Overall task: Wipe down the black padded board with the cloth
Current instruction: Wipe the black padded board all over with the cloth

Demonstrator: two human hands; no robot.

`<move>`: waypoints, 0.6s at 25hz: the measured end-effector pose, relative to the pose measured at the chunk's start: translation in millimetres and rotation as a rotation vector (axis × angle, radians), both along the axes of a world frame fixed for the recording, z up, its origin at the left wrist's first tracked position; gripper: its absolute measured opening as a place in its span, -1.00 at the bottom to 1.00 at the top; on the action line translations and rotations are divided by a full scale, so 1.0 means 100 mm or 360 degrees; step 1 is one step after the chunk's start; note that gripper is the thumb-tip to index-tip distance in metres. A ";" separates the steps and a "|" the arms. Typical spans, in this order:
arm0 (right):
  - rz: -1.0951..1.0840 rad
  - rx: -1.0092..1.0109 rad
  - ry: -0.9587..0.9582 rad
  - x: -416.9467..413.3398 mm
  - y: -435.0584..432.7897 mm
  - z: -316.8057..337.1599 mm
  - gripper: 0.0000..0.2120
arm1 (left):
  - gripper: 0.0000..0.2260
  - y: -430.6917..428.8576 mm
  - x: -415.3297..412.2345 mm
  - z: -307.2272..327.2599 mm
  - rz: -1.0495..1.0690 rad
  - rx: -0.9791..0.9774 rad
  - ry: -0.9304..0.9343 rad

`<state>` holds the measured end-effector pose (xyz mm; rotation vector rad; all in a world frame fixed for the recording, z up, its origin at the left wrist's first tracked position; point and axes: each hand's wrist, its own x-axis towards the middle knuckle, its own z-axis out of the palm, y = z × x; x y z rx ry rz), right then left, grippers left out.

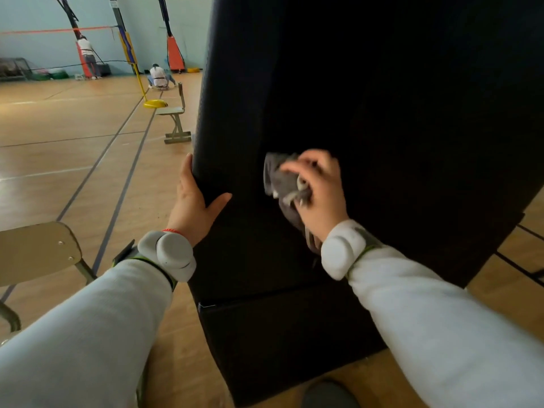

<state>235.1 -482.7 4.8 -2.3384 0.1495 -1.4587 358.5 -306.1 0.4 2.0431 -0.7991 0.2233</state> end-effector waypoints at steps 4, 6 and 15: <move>-0.0262 0.0048 -0.0275 0.22 0.05 0.25 -0.70 | -0.12 0.02 0.02 -0.11 0.0002 -0.0016 0.0022; -0.0282 0.0035 -0.0228 0.30 0.12 0.10 -0.70 | -0.12 0.01 0.04 -0.13 0.0039 -0.0040 -0.0020; -0.0120 -0.0195 0.0268 0.13 0.20 -0.69 -0.62 | -0.14 0.01 -0.03 -0.22 0.0041 -0.0056 -0.0099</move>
